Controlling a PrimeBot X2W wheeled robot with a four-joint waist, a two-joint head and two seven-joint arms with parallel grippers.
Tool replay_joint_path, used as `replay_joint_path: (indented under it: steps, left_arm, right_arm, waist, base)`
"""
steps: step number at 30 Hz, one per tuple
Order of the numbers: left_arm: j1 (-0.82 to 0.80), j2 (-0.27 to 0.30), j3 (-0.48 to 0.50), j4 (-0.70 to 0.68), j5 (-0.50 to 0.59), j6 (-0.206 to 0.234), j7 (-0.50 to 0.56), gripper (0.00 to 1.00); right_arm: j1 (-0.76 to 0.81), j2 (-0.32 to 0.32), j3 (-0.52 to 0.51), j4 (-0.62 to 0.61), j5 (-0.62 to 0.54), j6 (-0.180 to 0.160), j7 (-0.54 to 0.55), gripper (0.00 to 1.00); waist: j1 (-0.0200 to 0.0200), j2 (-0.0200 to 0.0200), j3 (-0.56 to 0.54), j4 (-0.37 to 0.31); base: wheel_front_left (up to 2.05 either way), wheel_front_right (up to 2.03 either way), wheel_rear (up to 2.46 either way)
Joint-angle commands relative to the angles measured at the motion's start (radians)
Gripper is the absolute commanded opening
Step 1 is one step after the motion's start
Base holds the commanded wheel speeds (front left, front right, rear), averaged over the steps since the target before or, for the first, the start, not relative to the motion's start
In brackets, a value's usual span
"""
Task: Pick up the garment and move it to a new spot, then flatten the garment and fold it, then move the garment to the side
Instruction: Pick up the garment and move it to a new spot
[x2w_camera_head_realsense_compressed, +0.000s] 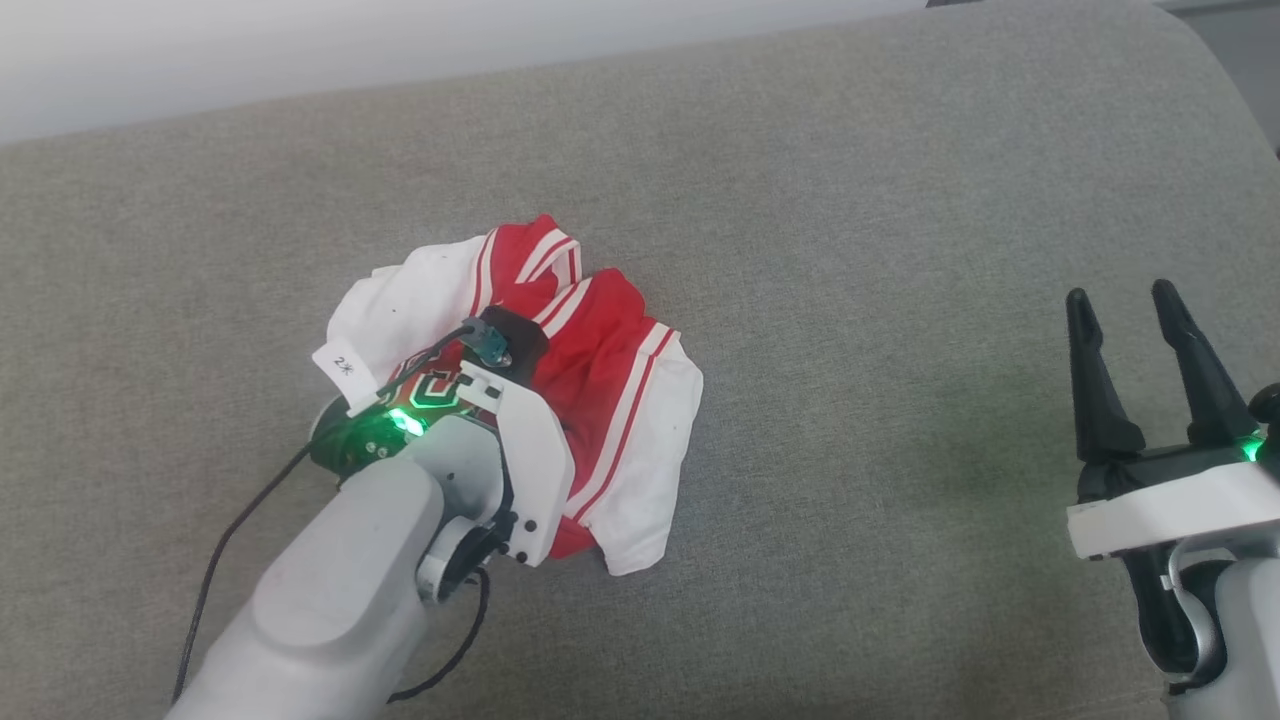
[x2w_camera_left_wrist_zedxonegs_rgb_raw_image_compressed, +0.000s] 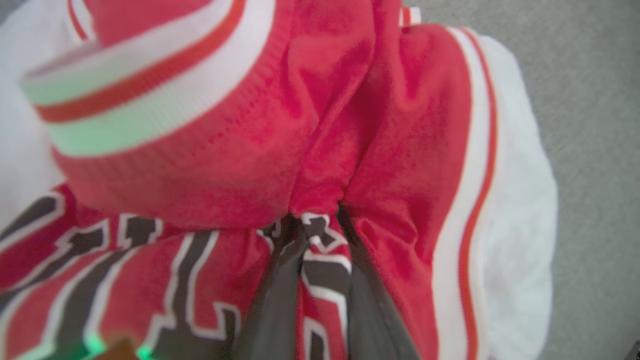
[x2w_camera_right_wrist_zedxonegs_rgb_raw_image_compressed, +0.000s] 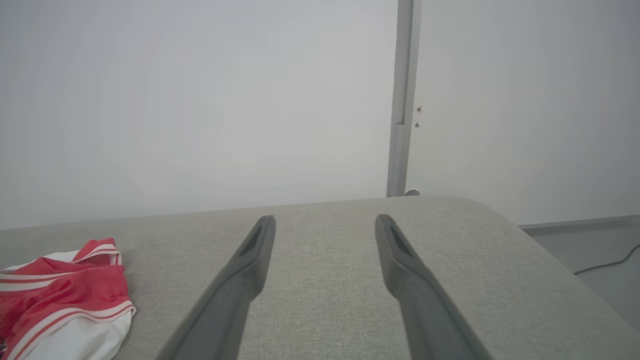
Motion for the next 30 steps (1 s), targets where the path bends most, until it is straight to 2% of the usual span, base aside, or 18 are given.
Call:
replay_joint_path:
  steps: [1, 2, 3, 4, 10, 14, 21, 27, 30]
  left_arm:
    - [0.016, -0.009, -0.014, 0.036, -0.004, -0.009, -0.001, 0.09]
    - [0.012, -0.015, -0.019, 0.055, -0.005, -0.016, -0.007, 0.20]
    - [0.010, -0.024, -0.020, 0.068, -0.011, -0.024, -0.015, 0.42]
    - [0.007, -0.030, -0.018, 0.080, -0.016, -0.031, -0.022, 1.00]
    - [-0.022, -0.033, -0.005, 0.060, -0.024, -0.065, -0.107, 1.00]
    - [0.006, -0.001, 0.020, -0.002, -0.035, -0.074, -0.178, 1.00]
    - [0.112, 0.098, 0.111, -0.156, -0.050, -0.043, -0.328, 1.00]
    - [0.257, 0.191, 0.209, -0.267, -0.073, 0.006, -0.452, 1.00]
    - [0.314, 0.220, 0.239, -0.294, -0.082, 0.021, -0.481, 1.00]
  right_arm:
    - [-0.006, -0.004, 0.002, 0.007, 0.007, 0.000, -0.007, 1.00]
    - [-0.006, -0.006, 0.004, 0.009, 0.007, 0.000, -0.008, 1.00]
    - [-0.005, -0.007, 0.004, 0.010, 0.007, 0.000, -0.009, 1.00]
    - [-0.003, -0.008, 0.005, 0.013, 0.006, 0.000, -0.009, 1.00]
    - [0.020, -0.018, 0.002, 0.019, 0.004, 0.000, -0.005, 1.00]
    - [0.043, -0.020, -0.006, 0.018, 0.000, 0.000, 0.003, 1.00]
    - [0.092, -0.011, -0.035, 0.011, -0.010, 0.000, 0.016, 1.00]
    - [0.138, 0.003, -0.059, -0.003, -0.024, 0.000, 0.032, 1.00]
    - [0.154, 0.008, -0.069, -0.006, -0.029, 0.000, 0.037, 1.00]
  waist:
    - [0.0000, 0.0000, -0.004, 0.002]
    - [0.0000, 0.0000, -0.007, 0.005]
    - [0.0000, 0.0000, -0.012, 0.008]
    - [0.0000, 0.0000, -0.018, 0.012]
    - [0.0000, 0.0000, -0.073, 0.048]
    - [0.0000, 0.0000, -0.119, 0.077]
    - [0.0000, 0.0000, -0.194, 0.134]
    - [0.0000, 0.0000, -0.245, 0.179]
    - [0.0000, 0.0000, -0.259, 0.192]
  base:
    - [0.00, 0.00, 0.00]
    - [0.00, 0.00, 0.00]
    - [0.00, 0.00, 0.00]
    - [0.00, 0.00, 0.00]
    - [0.00, 0.00, 0.00]
    - [0.00, 0.00, 0.00]
    - [0.00, 0.00, 0.00]
    - [0.00, 0.00, 0.00]
    - [0.00, 0.00, 0.00]
